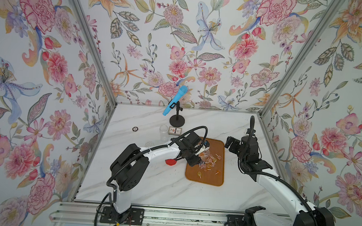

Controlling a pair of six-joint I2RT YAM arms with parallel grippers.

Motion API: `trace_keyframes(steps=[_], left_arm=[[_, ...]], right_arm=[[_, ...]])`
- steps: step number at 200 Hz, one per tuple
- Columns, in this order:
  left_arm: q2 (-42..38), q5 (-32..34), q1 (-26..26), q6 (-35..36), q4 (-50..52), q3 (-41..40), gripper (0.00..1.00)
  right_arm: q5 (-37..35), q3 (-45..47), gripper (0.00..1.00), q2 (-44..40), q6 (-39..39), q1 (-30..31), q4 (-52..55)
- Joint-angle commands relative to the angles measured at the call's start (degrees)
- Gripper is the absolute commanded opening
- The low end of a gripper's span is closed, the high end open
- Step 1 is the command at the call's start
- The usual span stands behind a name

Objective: Pour the candies out of the jar
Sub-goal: 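Pour the candies out of the jar onto the tray.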

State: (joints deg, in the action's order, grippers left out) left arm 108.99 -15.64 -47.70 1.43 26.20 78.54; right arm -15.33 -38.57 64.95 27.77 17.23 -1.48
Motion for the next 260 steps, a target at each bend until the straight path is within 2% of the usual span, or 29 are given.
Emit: trace_keyframes(steps=[1, 24, 56, 98, 156, 220, 260], left_arm=[[2.9, 2.4, -0.9, 3.3, 12.3, 6.8, 0.0], [6.1, 5.5, -1.2, 4.6, 20.3, 13.3, 0.0], [9.1, 7.6, -1.8, 5.6, 26.9, 19.7, 0.0], [14.5, 13.6, -3.5, 5.6, 35.7, 28.9, 0.0], [18.8, 15.6, -5.4, 6.8, 43.3, 37.0, 0.0], [19.1, 16.9, -5.8, 6.6, 46.4, 40.5, 0.0], [15.6, 17.5, -6.9, 6.2, 45.5, 35.2, 0.0]], right_arm=[[0.8, 1.7, 1.0, -2.2, 3.0, -0.5, -1.0], [0.8, 2.9, 1.0, -3.6, 4.3, -0.9, -2.3], [1.1, 4.5, 1.0, -4.7, 5.2, -1.0, -4.4], [2.0, 4.6, 1.0, -3.5, 5.8, -1.1, -5.4], [1.9, 4.7, 1.0, -5.1, 6.6, -2.0, -4.5], [0.8, 7.8, 1.0, -9.0, 7.1, -3.1, -4.9], [2.1, 7.6, 1.0, -8.1, 7.2, -3.6, -5.6]])
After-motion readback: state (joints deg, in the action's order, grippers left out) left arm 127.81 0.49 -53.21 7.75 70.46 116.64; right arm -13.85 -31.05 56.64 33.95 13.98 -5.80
